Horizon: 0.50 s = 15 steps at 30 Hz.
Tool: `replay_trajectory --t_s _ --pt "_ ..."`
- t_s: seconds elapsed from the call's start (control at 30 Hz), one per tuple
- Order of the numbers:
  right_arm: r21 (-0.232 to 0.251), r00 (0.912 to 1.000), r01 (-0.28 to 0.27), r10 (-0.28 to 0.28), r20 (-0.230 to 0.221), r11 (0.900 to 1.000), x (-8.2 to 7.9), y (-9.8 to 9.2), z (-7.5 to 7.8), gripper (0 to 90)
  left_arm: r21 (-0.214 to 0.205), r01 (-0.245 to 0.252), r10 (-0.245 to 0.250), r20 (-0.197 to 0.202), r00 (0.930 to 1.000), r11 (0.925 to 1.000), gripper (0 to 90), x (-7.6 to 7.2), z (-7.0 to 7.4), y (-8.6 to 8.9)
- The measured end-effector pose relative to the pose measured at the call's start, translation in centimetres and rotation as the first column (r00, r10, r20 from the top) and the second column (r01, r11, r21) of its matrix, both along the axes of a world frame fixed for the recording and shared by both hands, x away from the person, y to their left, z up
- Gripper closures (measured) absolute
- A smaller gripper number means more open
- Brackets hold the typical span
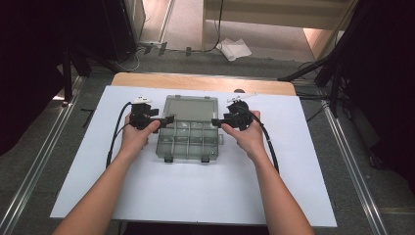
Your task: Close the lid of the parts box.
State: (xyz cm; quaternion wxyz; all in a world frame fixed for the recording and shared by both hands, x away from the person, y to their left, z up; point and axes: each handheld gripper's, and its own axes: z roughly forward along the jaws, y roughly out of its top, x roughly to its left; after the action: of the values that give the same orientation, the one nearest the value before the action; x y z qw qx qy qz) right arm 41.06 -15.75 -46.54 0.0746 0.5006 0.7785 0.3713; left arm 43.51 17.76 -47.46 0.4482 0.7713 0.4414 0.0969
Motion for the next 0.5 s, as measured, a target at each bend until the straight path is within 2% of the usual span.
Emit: replay_trajectory --t_s 0.13,0.3,0.4,0.5 --pt "0.057 0.9996 0.02 -0.018 -0.02 0.9982 0.8 -0.4 -0.3 39.2 0.008 -0.015 0.016 -0.009 0.9998 0.9998 23.4 0.8 0.0 -0.4" --pt "0.063 0.9987 0.037 -0.035 -0.036 0.9973 1.5 -0.4 -0.7 40.3 0.027 -0.046 0.047 -0.023 0.9986 0.9986 29.3 1.7 0.1 -0.8" --pt "0.062 0.9983 0.037 -0.034 -0.046 0.9974 1.9 -0.2 -0.9 40.2 0.036 -0.078 0.08 -0.054 0.9954 0.9963 34.2 2.3 -0.1 -0.7" --pt "0.073 0.9965 0.05 -0.045 -0.07 0.9961 2.3 -0.3 -1.3 41.0 0.025 -0.11 0.112 -0.109 0.9876 0.9936 41.6 2.9 -0.4 -0.4"
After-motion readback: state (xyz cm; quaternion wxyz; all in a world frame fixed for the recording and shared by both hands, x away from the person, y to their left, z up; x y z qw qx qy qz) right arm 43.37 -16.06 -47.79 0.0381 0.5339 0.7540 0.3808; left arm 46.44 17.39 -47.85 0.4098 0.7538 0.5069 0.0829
